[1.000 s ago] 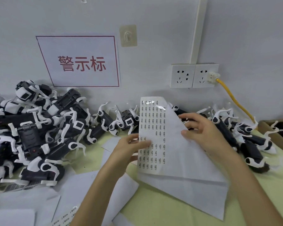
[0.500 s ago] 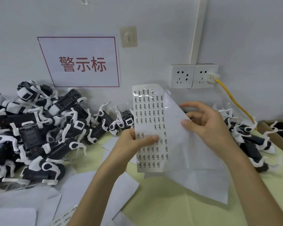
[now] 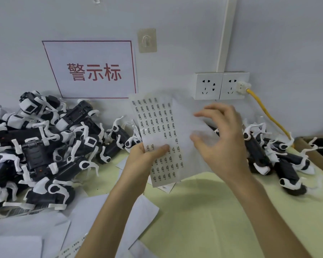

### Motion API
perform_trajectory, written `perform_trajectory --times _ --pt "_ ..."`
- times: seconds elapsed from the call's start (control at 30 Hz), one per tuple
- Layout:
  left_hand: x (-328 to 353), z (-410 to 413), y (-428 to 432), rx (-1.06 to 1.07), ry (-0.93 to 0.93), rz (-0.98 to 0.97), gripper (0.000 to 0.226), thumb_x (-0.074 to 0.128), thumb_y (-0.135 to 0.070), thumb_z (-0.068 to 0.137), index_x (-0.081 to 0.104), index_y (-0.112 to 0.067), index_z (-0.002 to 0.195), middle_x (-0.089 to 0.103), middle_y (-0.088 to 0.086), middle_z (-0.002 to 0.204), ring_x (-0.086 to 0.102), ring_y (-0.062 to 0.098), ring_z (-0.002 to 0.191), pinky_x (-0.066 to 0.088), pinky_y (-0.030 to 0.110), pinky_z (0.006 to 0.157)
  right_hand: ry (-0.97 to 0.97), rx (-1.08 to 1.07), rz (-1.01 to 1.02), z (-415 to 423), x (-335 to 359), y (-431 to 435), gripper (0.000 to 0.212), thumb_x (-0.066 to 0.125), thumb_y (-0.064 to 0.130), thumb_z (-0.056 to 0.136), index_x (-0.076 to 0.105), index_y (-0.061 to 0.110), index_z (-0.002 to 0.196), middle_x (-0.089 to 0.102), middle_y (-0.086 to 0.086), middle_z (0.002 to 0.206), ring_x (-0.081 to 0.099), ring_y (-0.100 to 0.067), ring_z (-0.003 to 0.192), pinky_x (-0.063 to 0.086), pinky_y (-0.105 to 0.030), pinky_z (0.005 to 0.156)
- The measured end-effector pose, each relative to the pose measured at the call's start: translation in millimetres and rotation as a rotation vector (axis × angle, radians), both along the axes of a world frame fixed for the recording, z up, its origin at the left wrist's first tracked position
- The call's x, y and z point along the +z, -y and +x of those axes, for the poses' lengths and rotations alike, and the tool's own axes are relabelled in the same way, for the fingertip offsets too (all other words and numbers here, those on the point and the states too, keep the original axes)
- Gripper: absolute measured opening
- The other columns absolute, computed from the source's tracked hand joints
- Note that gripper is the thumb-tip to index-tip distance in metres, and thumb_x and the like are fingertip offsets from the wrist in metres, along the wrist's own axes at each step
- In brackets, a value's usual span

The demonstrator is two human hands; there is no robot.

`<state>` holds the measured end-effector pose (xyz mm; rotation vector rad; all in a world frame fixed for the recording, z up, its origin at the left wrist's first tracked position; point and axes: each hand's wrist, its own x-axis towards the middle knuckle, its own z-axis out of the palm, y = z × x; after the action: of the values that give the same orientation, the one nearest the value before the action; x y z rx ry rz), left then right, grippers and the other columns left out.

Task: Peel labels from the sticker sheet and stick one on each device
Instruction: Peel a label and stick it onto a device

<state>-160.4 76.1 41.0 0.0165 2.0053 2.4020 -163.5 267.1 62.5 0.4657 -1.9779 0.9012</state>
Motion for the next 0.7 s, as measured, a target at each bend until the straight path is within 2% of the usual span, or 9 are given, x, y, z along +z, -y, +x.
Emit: perform_trajectory --times 0.07,0.17,0.23,0.33,0.5,0.7 --pt "0 1 0 -0.016 -0.008 0.047 0.018 0.066 -0.005 0.095 0.073 -0.004 0.112 0.078 0.013 0.108 0.074 0.031 0.103 0.06 0.044 0.091 -0.071 -0.038 0.012 2 -3 9 0.048 0.084 0.011 0.071 0.067 0.015 0.116 0.052 -0.005 0.126 0.048 -0.019 0.115 0.042 -0.037 0.103" --pt "1 2 0 -0.045 -0.039 0.126 0.02 0.064 -0.006 0.096 0.073 -0.005 0.113 0.078 0.012 0.107 0.075 0.028 0.097 0.062 0.035 0.08 -0.042 0.078 0.012 2 -9 18 0.03 0.083 0.016 0.076 0.071 0.016 0.104 0.057 0.001 0.111 0.058 -0.018 0.105 0.049 -0.046 0.093" --pt "3 3 -1 -0.081 -0.054 0.207 0.025 0.063 -0.007 0.096 0.071 -0.003 0.12 0.076 0.014 0.11 0.074 0.025 0.096 0.061 0.033 0.077 0.03 0.142 -0.018 1 -13 22 0.021 0.085 0.018 0.078 0.073 0.015 0.095 0.06 0.002 0.1 0.063 -0.017 0.096 0.051 -0.042 0.089" --pt "4 4 -3 -0.088 -0.088 0.285 0.031 0.063 -0.007 0.095 0.068 0.0 0.125 0.075 0.015 0.112 0.074 0.025 0.095 0.061 0.033 0.076 0.094 0.161 -0.084 2 -18 26 0.021 0.087 0.022 0.078 0.074 0.016 0.094 0.063 0.004 0.097 0.064 -0.012 0.094 0.05 -0.029 0.088" --pt "2 4 -6 -0.102 -0.144 0.3 0.034 0.068 -0.005 0.088 0.067 0.007 0.119 0.074 0.018 0.108 0.074 0.026 0.095 0.059 0.03 0.075 0.103 0.16 -0.122 1 -20 29 0.02 0.086 0.019 0.08 0.074 0.018 0.097 0.067 0.009 0.093 0.064 -0.004 0.093 0.042 -0.013 0.082" --pt "2 2 -1 -0.143 -0.217 0.248 0.019 0.074 0.001 0.083 0.079 -0.009 0.098 0.076 0.016 0.102 0.075 0.027 0.093 0.059 0.031 0.076 0.123 0.182 -0.144 3 -20 30 0.015 0.084 0.021 0.08 0.074 0.025 0.09 0.069 0.013 0.087 0.067 -0.007 0.086 0.051 -0.023 0.069"
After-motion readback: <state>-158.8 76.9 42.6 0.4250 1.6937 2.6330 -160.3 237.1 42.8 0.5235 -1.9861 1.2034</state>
